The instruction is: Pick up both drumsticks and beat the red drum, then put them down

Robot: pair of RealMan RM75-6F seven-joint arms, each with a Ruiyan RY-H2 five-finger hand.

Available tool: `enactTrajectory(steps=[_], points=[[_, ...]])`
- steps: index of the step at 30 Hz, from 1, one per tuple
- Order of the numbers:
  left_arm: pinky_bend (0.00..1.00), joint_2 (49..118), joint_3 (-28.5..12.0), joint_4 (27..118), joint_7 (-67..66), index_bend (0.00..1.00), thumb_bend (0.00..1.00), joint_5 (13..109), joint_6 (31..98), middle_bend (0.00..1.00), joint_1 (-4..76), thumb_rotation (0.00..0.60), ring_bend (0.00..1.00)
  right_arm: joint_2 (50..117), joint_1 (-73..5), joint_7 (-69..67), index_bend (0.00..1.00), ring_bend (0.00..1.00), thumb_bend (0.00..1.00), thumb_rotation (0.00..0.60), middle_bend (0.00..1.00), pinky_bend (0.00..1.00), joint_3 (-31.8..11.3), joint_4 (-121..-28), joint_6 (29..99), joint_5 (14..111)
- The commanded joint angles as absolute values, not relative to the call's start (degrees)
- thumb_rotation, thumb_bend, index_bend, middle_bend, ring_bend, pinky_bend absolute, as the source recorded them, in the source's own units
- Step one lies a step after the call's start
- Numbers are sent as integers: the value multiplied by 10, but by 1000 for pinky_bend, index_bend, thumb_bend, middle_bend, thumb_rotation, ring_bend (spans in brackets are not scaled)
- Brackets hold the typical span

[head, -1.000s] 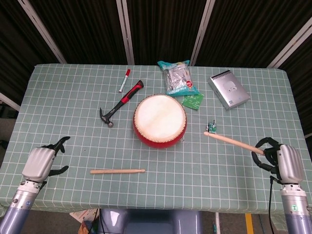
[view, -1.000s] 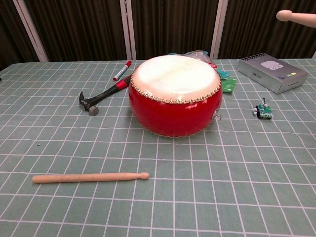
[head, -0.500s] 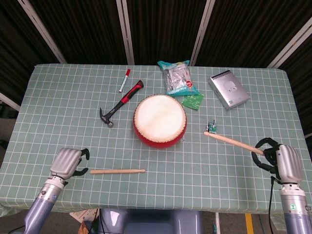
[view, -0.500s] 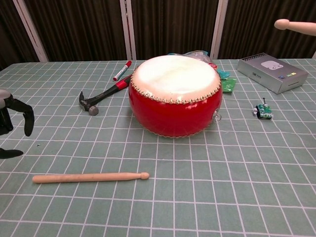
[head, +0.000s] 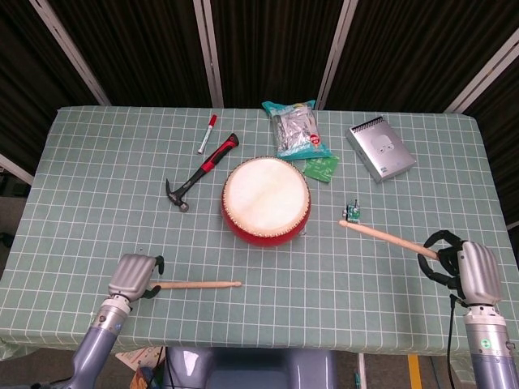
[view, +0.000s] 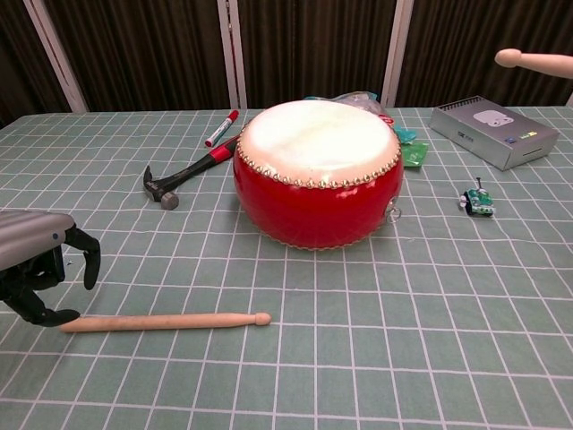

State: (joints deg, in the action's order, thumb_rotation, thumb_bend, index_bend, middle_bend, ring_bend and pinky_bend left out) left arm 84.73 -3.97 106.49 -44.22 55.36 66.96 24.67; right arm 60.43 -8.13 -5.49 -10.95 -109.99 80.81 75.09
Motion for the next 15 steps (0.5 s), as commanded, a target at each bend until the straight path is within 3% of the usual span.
enactTrajectory(steps=[1, 15], points=[[1000, 858, -38, 1058, -449, 479, 233, 543, 673, 1000, 253, 600, 1000, 604, -81, -56, 881, 1000, 766, 600, 1000, 1000, -110, -1099, 808, 749], [1000, 899, -28, 1030, -459, 491, 252, 506, 682, 1000, 269, 600, 1000, 601, -83, -56, 881, 1000, 766, 600, 1000, 1000, -109, -1100, 802, 743]])
